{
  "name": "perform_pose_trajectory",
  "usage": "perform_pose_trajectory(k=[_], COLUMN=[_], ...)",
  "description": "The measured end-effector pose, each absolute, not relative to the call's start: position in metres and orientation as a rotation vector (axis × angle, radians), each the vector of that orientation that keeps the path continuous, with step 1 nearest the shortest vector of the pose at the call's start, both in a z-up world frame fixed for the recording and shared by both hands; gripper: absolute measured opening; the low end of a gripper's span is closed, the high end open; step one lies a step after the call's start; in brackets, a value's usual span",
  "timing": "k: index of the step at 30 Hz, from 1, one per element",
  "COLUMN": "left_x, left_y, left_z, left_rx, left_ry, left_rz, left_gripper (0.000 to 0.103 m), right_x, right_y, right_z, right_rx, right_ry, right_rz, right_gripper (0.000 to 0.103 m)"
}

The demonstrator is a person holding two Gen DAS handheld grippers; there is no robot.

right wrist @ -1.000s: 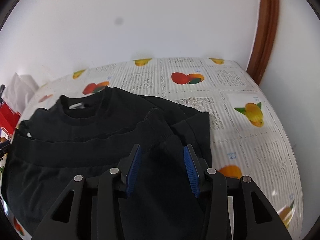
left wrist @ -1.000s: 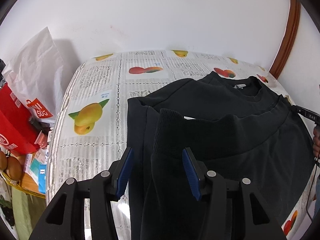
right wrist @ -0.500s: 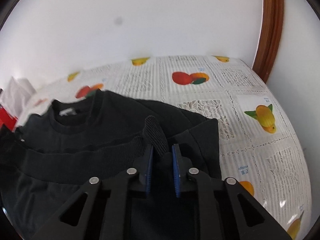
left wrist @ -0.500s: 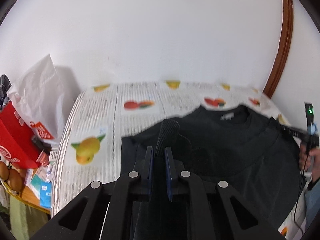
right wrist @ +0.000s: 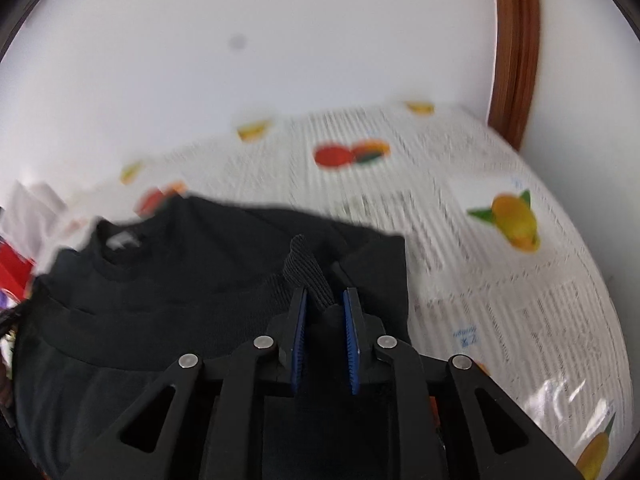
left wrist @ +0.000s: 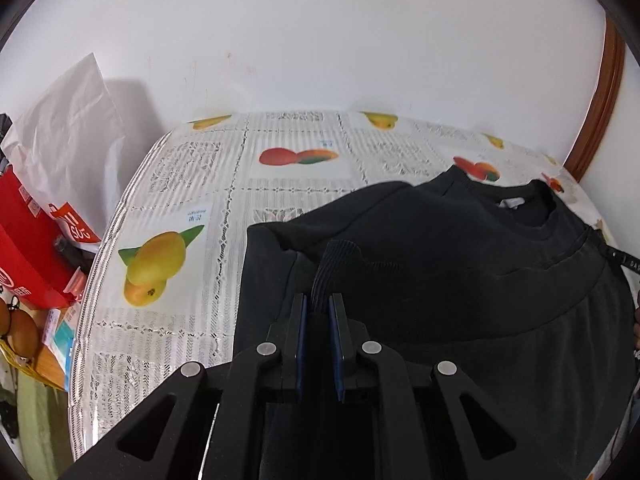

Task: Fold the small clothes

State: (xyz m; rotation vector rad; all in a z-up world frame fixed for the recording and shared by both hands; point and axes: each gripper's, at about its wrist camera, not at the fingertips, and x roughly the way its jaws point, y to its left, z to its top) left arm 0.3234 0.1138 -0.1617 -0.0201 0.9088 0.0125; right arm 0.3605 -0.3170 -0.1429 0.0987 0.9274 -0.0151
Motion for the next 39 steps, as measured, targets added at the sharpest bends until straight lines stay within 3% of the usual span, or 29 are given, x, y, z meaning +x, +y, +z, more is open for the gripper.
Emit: perform_pose_trajectory(k=[5, 8, 10, 14, 19, 27, 39], left_x=[0.323, 0.322, 0.321, 0.311, 0.290, 0.239, 0.135], left_y=[0.112, 0.112, 0.111, 0.109, 0.112, 0.129, 0.169], left_z=[-0.162, -0.161, -0.160, -0.160, -0.160, -0.157, -0.153], left_rx=[-0.004, 0.003, -0.002, 0.005, 0.007, 0.007, -0.060], left_ry=[0.914, 0.922, 0.928, 0.932, 0.946, 0.972, 1.009], left_rz=[0.017, 0.018, 0.017, 0.020, 0.017, 0.032, 0.017], left_gripper=[0.015, 0.018, 0.024, 0.046, 0.047, 0.053, 0.056], right_x=[0.356, 0.340, 0.326, 0.299, 0.268, 0.229, 0.216], right_y=[-0.319, -0.314, -0.310, -0.315, -0.337, -0.333, -0.180], right_z=[-0.140, -0.129, -0.125, -0.134, -0.143, -0.121, -0.095], right_rx=[0.091, 0.039, 0.010, -0.033, 0.006, 0.046, -0.042], right_ry=[0.936, 0.908, 0.893, 0.900, 0.932, 0.924, 0.873], right_rz=[-0.026, -0.047, -0.035, -0.058, -0.104, -0.148, 0.081], right_gripper=[0.023, 0.032, 0.036, 0.038, 0.048, 0.050, 0.051])
